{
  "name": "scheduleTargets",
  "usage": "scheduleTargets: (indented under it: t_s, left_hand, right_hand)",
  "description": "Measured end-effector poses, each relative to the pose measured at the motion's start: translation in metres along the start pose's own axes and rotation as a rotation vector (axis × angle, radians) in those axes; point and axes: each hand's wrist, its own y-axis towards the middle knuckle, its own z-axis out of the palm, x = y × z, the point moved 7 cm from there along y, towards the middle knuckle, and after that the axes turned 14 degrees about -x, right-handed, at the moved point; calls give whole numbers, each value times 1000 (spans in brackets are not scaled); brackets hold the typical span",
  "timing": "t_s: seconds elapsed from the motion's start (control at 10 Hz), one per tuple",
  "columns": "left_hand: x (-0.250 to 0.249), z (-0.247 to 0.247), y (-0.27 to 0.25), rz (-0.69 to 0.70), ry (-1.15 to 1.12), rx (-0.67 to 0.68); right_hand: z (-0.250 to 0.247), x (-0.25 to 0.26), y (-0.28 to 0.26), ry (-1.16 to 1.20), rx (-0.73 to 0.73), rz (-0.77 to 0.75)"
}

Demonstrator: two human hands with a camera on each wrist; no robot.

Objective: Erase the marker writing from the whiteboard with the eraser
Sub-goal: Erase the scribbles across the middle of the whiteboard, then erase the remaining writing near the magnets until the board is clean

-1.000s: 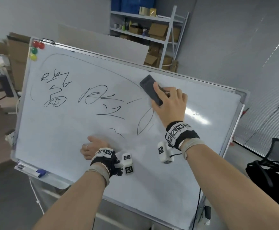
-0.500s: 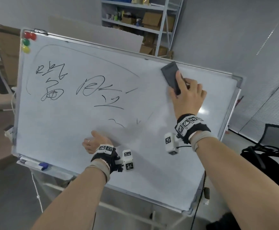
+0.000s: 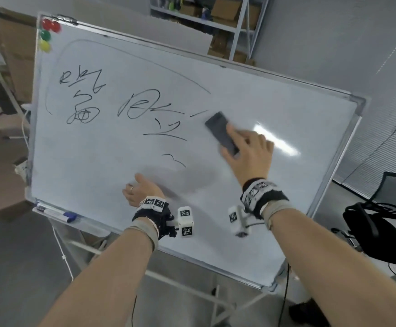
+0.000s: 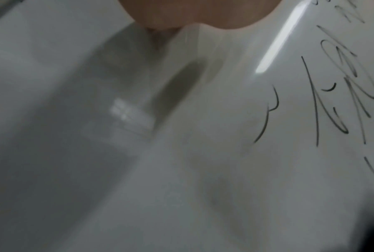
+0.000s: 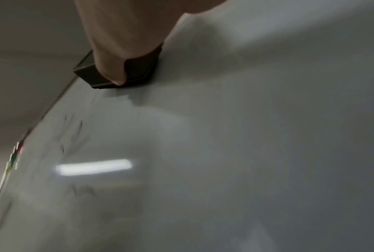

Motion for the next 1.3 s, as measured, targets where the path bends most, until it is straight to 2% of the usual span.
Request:
scheduleTargets:
  t_s: [0.1,0.2,0.3,0.4,0.5,0.6,0.7,0.9,1.0,1.1,1.2,1.3]
  left_hand:
    - [-1,-13,10,11,7,-16]
    - [-5,-32,15,-7,-35,20]
    - [-10,-40,18,51,-25,28]
    - [-9,-38,23,-56,-197,116]
    - [-3,-34,25,-240,-445,174]
    - [-4,-33,15,-195,-473,232]
    - [-1,-30,10,-187,-426,235]
    - [-11,-32,13,-117,-305,174]
    - [-15,-37,21,-174,-290,117]
    - [-22,-45,29,-222,-312,65]
    - [-28,-48,43,-211,-318,53]
    - [-31,-51,59,-172,-277,65]
  right_hand:
    - [6,13,36,-24,-38,26]
    - [10,37,34,20,10,3]
    - [15,61,6,115,112,-119]
    - [20,86,-40,161,249,-332]
    - [11,77,-48,67,179,-296]
    - [-10,31,-28,-111,-2,-13]
    - [-28,1,-25,-185,-71,203]
    - [-23,22,-58,-77,-9,219]
    - [-11,48,-70,-25,99,63]
    - [-3,47,-52,-52,87,22]
    - [4,36,-6,-94,-9,159]
    - [15,44,46,-78,-55,169]
